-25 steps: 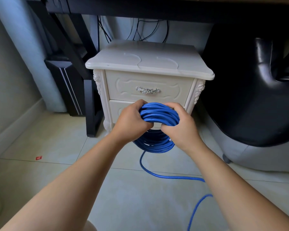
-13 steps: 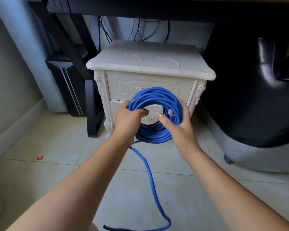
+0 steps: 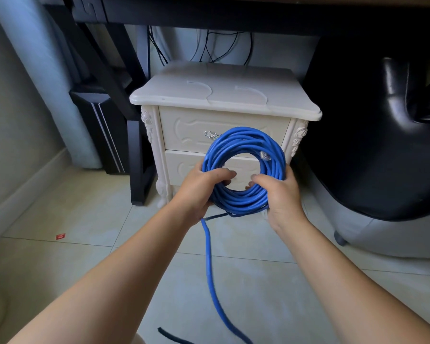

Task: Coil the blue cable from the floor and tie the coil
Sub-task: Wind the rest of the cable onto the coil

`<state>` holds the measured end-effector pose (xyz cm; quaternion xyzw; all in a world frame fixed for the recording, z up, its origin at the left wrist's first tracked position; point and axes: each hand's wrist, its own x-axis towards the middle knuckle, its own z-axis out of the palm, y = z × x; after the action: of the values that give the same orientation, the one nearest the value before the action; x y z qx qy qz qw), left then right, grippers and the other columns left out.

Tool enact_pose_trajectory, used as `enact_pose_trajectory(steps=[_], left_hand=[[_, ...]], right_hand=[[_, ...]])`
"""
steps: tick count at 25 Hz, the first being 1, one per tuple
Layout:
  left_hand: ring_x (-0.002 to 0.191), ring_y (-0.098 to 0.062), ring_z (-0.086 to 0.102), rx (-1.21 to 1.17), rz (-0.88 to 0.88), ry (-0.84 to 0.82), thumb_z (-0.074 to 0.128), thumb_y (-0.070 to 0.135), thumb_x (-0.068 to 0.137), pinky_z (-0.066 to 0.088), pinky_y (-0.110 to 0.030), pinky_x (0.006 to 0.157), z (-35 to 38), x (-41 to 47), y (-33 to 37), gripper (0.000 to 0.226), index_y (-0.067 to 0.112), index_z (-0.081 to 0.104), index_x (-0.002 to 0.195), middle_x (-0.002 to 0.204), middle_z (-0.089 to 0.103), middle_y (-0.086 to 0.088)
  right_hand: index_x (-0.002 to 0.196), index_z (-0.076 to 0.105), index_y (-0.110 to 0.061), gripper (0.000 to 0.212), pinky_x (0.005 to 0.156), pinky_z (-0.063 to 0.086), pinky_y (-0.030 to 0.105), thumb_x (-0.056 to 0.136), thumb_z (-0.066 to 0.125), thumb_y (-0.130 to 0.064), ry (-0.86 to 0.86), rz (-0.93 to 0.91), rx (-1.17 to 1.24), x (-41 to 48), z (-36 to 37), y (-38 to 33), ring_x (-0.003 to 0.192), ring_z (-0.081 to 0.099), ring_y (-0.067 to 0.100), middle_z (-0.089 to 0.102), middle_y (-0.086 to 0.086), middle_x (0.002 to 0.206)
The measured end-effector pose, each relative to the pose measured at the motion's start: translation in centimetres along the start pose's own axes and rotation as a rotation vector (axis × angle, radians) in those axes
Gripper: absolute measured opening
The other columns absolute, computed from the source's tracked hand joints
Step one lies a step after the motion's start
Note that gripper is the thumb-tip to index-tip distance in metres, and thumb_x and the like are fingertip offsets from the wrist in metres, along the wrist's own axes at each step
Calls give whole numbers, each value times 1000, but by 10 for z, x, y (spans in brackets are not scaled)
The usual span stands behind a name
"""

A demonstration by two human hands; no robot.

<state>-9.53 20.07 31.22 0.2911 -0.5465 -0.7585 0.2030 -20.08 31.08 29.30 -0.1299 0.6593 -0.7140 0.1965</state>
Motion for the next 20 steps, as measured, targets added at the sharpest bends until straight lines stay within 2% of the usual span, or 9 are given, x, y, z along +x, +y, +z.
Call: enact_pose_trajectory(steps=[2,4,6,7,11,13,16,18,20], left_hand=[[88,-23,69,172,-2,-69,78,24,73,55,-42,83,-5,-1,5,39,17,59,106,84,68,-3],[98,-23,69,301,76,-119,80,29,72,55,-39,87,-10,-1,12,51,20,59,117,99,70,-3],[101,-14,68,398,200,-150,83,22,73,53,-30,91,-12,-3,16,68,27,51,132,112,68,4],[103,-9,66,493,262,-160,84,19,72,52,-27,93,-12,-4,17,76,30,46,137,117,65,6],[114,-5,54,933,429,-220,86,31,64,45,-25,100,-11,-8,11,93,38,36,143,134,47,11],[112,-3,54,986,462,-236,85,33,65,45,-21,95,-8,-11,7,87,35,40,140,129,52,13],[91,-8,61,1051,452,-144,74,23,72,51,-27,79,-3,-12,4,55,28,52,122,101,65,11],[80,-15,60,1064,437,-66,65,15,73,50,-29,68,0,-12,5,36,23,55,107,85,64,7],[72,-17,59,1018,438,-27,63,13,72,48,-30,63,0,-10,7,26,20,57,96,75,63,6]], right_hand=[[87,64,-37,40,82,57,53,53,69,-16,20,-33,-49,1,-4,-9,92,65,41,65,11,87],[96,63,-31,42,72,54,33,65,66,-3,-4,-135,-158,2,-9,-18,80,67,17,65,1,85],[102,60,-28,45,67,47,13,73,64,5,-63,-251,-315,-3,-9,-25,72,60,-4,64,-14,85],[103,58,-31,46,66,46,11,73,64,5,-90,-298,-414,-5,-8,-26,74,60,-3,63,-16,86],[110,60,-36,51,79,49,30,70,67,-6,-196,-423,-738,-9,-4,-16,92,60,15,65,-12,101],[116,60,-35,58,81,45,28,68,65,-3,-236,-475,-836,-11,-3,-14,98,56,12,62,-13,109],[117,57,-33,56,73,37,22,70,62,-2,-256,-483,-891,-16,0,-15,93,53,11,59,-14,104],[120,51,-35,59,70,38,23,72,63,-3,-258,-436,-838,-16,0,-15,87,54,13,59,-12,98],[123,47,-41,66,72,45,27,70,67,-6,-269,-404,-758,-15,-1,-15,86,59,16,61,-11,95]])
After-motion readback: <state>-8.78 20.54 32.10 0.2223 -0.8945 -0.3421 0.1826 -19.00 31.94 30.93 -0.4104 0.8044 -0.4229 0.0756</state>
